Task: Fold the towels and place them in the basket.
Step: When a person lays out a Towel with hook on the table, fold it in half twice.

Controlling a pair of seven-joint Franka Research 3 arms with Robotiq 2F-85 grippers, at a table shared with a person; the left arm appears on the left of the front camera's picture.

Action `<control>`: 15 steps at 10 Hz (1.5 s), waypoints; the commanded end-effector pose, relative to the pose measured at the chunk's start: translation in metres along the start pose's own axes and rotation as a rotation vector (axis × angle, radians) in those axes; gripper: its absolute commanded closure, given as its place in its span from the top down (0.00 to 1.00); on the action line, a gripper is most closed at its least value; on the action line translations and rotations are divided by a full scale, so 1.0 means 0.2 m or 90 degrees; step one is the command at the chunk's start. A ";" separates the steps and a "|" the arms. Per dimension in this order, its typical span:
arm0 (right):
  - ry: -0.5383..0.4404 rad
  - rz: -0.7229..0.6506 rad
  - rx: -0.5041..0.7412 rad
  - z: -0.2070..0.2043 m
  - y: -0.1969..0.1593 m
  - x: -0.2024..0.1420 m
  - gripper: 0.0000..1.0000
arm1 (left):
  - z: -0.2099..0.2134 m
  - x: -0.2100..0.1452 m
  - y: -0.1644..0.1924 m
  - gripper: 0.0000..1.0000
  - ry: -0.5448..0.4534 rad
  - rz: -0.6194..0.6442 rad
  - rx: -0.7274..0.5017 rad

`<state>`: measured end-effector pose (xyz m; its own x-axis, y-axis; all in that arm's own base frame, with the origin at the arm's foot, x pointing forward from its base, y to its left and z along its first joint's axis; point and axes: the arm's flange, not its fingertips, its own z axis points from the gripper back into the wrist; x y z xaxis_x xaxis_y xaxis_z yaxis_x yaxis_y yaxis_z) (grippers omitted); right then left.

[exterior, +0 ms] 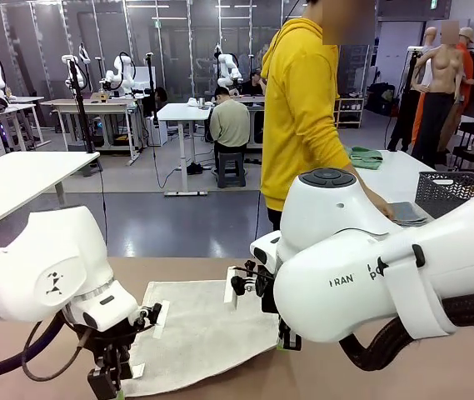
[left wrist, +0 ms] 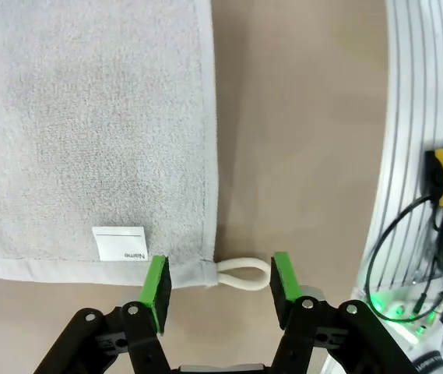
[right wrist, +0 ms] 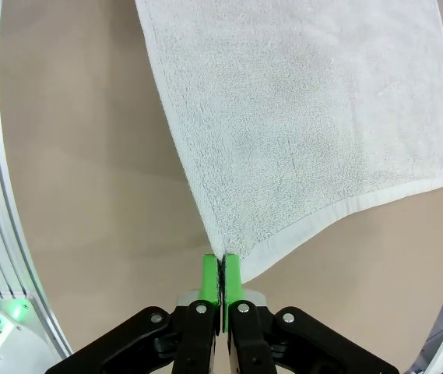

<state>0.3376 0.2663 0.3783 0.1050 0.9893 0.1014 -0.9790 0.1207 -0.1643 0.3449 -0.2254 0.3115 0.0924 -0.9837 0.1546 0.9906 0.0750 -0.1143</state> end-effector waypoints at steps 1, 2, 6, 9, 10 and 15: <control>0.002 0.000 -0.003 0.01 0.00 0.00 0.00 | -0.11 -0.10 -0.15 0.66 0.018 0.008 0.045; 0.002 0.000 -0.003 0.01 0.00 0.00 0.00 | -0.14 -0.11 -0.15 0.66 0.031 0.009 0.044; 0.002 0.000 -0.003 0.01 0.00 0.00 0.00 | -0.18 -0.13 -0.16 0.23 0.062 0.005 0.055; 0.002 0.000 -0.003 0.01 0.00 0.00 0.00 | -0.15 -0.13 -0.17 0.00 0.054 -0.001 0.054; 0.002 0.000 -0.003 0.01 0.00 0.00 0.00 | -0.14 -0.13 -0.17 0.00 0.053 -0.001 0.056; 0.002 0.000 -0.003 0.01 0.00 0.00 0.00 | 0.01 -0.11 -0.19 0.00 0.026 -0.008 0.068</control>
<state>0.3376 0.2662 0.3783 0.1051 0.9893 0.1016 -0.9790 0.1209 -0.1642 0.3482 -0.2352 0.3128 0.0796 -0.9919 0.0990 0.9967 0.0775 -0.0249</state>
